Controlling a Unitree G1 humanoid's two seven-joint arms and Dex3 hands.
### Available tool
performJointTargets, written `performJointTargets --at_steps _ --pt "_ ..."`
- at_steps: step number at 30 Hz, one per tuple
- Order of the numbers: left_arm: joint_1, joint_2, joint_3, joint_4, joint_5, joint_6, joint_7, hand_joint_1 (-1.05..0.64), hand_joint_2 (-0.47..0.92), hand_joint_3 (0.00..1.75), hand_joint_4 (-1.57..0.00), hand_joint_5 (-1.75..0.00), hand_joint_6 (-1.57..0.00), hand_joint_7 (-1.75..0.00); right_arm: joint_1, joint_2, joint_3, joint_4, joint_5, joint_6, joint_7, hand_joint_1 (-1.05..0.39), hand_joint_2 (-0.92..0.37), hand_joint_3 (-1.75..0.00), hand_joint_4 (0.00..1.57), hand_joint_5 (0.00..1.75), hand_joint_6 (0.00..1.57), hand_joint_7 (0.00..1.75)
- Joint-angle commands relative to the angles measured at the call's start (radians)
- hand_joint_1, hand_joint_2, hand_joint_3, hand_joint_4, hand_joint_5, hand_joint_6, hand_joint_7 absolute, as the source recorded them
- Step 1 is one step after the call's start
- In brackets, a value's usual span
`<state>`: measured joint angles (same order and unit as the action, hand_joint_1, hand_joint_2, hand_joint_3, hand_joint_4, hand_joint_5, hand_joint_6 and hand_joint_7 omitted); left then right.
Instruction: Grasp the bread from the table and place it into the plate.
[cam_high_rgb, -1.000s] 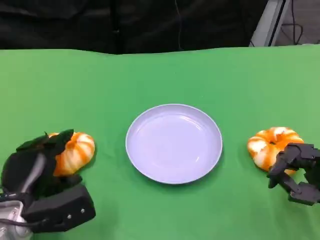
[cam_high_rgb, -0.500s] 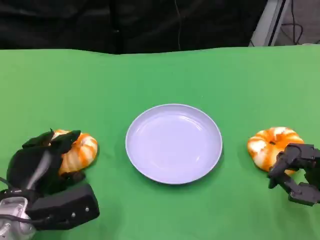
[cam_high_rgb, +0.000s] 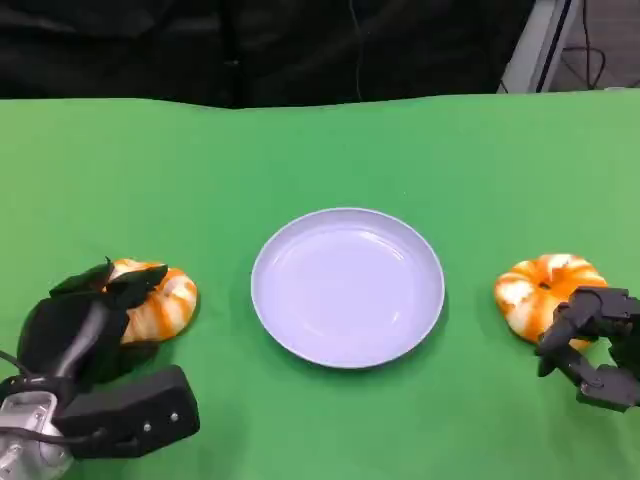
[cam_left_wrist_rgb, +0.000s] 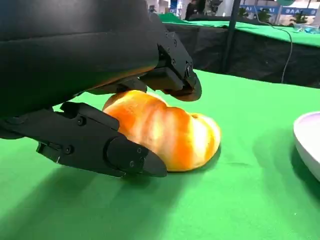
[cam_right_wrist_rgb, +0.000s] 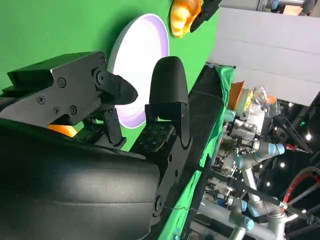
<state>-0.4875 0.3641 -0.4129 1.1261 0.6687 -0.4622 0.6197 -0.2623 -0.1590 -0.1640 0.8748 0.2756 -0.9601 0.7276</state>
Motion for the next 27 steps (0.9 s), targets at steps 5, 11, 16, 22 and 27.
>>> performJointTargets --at_steps 5,11,16,22,27 --pt "-0.007 0.004 0.006 0.016 -0.028 0.002 -0.050 -0.05 0.92 0.18 -0.62 -0.04 -0.68 -0.05 0.008 -0.009 -0.001 -0.008 0.005 -0.002 -0.001 0.12 -0.73 -0.77 0.86 1.41 0.92 1.00" --pt "-0.009 -0.002 0.023 0.017 -0.061 -0.018 -0.068 -0.09 0.92 0.25 -0.80 -0.69 -1.07 -0.12 0.007 -0.010 -0.002 -0.004 0.001 -0.012 -0.004 0.13 -0.72 -0.77 0.86 1.42 0.92 1.01" --pt "-0.009 -0.003 0.024 0.018 -0.065 -0.021 -0.075 -0.09 0.92 0.21 -0.66 -1.41 -1.12 -0.47 0.010 -0.008 -0.002 -0.009 0.004 -0.003 -0.005 0.13 -0.72 -0.78 0.87 1.41 0.92 1.00" --pt "-0.001 -0.006 0.025 0.012 -0.071 -0.028 -0.071 -0.05 0.92 0.22 -0.58 -1.67 -0.83 -1.21 0.011 -0.009 -0.001 -0.014 0.004 0.004 -0.004 0.12 -0.73 -0.77 0.86 1.41 0.92 0.99" --pt "0.010 -0.008 0.030 -0.015 -0.079 -0.027 -0.053 -0.05 0.92 0.23 -0.53 -1.73 -0.70 -1.41 0.008 -0.009 -0.003 -0.005 0.004 -0.006 -0.001 0.13 -0.73 -0.77 0.86 1.41 0.92 0.99"
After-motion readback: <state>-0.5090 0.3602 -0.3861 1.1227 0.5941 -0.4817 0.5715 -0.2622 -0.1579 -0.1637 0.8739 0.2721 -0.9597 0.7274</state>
